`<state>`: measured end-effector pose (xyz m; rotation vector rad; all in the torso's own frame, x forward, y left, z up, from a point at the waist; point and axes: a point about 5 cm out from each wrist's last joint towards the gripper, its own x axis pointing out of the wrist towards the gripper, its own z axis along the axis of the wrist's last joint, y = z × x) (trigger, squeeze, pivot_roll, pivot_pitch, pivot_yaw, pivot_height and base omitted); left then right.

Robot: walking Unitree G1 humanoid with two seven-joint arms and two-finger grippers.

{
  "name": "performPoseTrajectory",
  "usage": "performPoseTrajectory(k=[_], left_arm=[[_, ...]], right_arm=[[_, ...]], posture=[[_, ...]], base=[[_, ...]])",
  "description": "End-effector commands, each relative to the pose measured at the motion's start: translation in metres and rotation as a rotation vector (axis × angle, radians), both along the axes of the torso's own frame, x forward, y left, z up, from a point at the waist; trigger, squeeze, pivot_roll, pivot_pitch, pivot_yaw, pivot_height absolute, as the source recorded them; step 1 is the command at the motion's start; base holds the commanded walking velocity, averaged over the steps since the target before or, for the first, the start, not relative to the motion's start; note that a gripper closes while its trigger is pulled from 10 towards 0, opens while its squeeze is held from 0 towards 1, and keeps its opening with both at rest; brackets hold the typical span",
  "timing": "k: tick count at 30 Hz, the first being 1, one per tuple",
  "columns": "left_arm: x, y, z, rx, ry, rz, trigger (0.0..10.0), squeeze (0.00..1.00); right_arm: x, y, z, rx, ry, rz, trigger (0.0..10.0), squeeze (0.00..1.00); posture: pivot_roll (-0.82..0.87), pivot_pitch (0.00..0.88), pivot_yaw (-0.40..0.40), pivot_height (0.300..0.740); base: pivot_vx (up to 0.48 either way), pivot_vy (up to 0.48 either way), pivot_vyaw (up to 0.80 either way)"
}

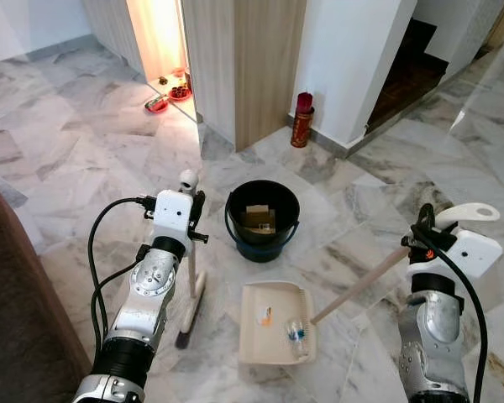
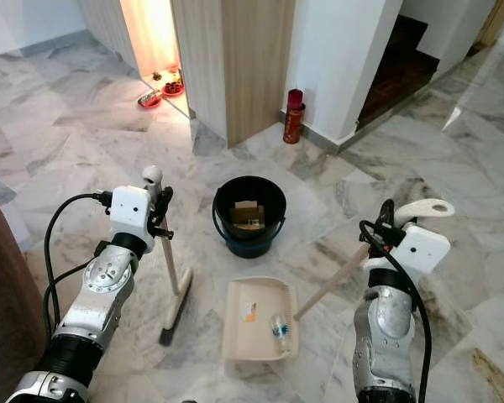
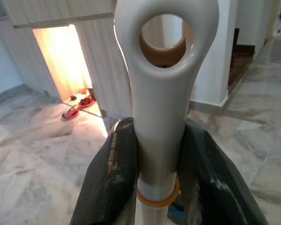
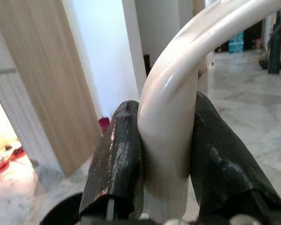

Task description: Sweep floor

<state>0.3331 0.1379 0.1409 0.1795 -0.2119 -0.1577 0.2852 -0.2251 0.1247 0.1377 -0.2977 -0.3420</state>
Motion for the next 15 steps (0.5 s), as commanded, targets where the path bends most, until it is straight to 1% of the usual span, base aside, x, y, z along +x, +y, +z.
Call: performPoseTrajectory(k=[1,3,5,9,10,12,13,15], left_arm=[[0.000,-0.001,0.011,0.003,-0.053,-0.002,10.0,0.00],[0.000,-0.001,0.011,0.003,-0.053,-0.001,10.0,0.00],[0.000,-0.001,0.011,0.003,-0.054,0.000,10.0,0.00],[0.000,-0.001,0.011,0.001,-0.055,-0.002,10.0,0.00],[0.000,-0.001,0.011,0.001,-0.057,-0.002,10.0,0.00],[0.000,-0.001,0.011,0.002,-0.058,-0.002,10.0,0.00],[0.000,-0.001,0.011,0.008,-0.062,-0.002,10.0,0.00],[0.000,-0.001,0.011,0.011,-0.067,-0.001,10.0,0.00]], right_arm=[[0.001,-0.005,0.032,0.015,-0.132,-0.022,10.0,0.00],[0.002,-0.005,0.038,0.018,-0.151,-0.022,10.0,0.00],[0.003,-0.006,0.051,0.036,-0.196,-0.020,10.0,0.00],[0.003,-0.007,0.063,0.058,-0.241,-0.023,10.0,0.00],[0.003,-0.006,0.072,0.081,-0.270,-0.022,10.0,0.00],[0.003,-0.005,0.081,0.085,-0.299,-0.016,10.0,0.00],[0.004,-0.002,0.091,0.092,-0.331,-0.006,10.0,0.00],[0.005,0.001,0.097,0.119,-0.354,0.006,10.0,0.00]], posture=[[0.12,0.082,-0.018,0.740],[0.12,0.083,-0.018,0.740],[0.12,0.083,-0.017,0.740],[0.12,0.082,-0.018,0.740],[0.12,0.081,-0.018,0.740],[0.12,0.081,-0.018,0.740],[0.11,0.077,-0.014,0.740],[0.11,0.077,-0.014,0.740]], base=[[0.000,0.000,0.00],[0.000,0.000,0.00],[0.000,0.000,0.00],[0.000,0.000,0.00],[0.000,0.000,0.00],[0.000,0.000,0.00],[0.000,0.000,0.00],[0.000,0.000,0.00]])
